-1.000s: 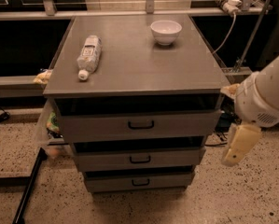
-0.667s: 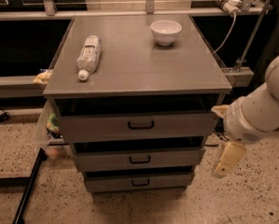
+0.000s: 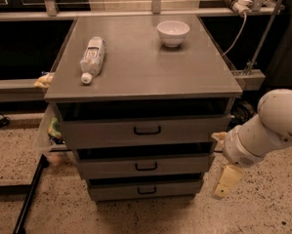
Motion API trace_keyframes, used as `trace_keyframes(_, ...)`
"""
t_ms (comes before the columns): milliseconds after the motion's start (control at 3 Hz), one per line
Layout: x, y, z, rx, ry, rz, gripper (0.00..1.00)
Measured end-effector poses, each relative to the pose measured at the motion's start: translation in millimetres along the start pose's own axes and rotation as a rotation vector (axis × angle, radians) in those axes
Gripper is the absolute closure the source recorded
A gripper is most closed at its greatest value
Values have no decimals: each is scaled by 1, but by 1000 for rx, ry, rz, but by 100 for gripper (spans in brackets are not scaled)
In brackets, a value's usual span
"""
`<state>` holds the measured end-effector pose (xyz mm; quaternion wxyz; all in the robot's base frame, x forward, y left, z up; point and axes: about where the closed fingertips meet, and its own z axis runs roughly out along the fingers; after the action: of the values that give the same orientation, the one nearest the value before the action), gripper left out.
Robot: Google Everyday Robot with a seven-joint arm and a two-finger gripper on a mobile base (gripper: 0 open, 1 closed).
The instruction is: Open middle drawer
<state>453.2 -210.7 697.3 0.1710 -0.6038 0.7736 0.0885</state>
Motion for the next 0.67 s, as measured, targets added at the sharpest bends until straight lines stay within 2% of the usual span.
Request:
trace_keyframes(333,2,0,3,19,23,-21,0)
trace_keyframes(667,10,0,34,55,39,-109,0)
